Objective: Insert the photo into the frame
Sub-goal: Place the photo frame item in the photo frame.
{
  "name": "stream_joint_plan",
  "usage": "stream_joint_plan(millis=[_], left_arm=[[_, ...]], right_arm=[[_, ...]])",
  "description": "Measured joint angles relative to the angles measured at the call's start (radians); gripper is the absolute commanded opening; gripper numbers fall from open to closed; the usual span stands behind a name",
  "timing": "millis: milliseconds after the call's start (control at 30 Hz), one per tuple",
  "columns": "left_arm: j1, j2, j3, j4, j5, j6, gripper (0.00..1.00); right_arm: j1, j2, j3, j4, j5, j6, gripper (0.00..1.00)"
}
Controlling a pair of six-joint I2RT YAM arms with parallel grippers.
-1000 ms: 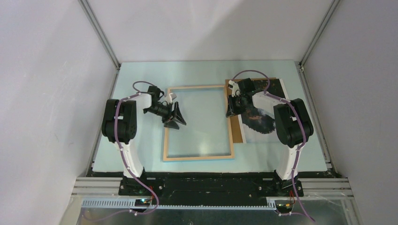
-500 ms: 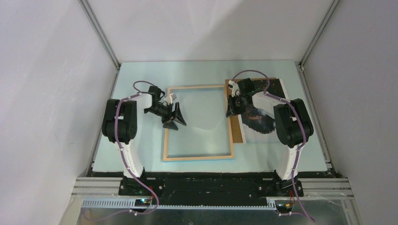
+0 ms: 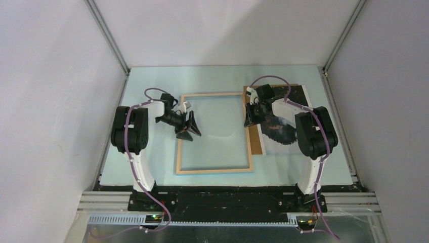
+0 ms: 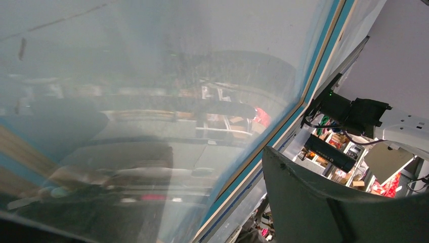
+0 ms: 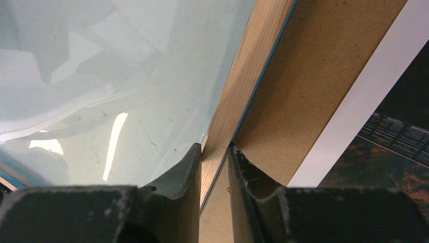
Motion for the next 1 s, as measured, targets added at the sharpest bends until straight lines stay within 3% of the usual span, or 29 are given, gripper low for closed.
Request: stream_joint_plan(millis=[833, 1000], left_arm=[[-0.021, -0.064, -0.041, 0.046, -0.097, -0.001, 0.75], [-0.021, -0.069, -0.043, 0.047, -0.111, -0.002, 0.69]], right_arm=[[0.022, 0.002, 0.013, -0.023, 0.026, -0.062, 0.26], [0.026, 0.002, 0.014, -0.024, 0.03, -0.068, 0.26]])
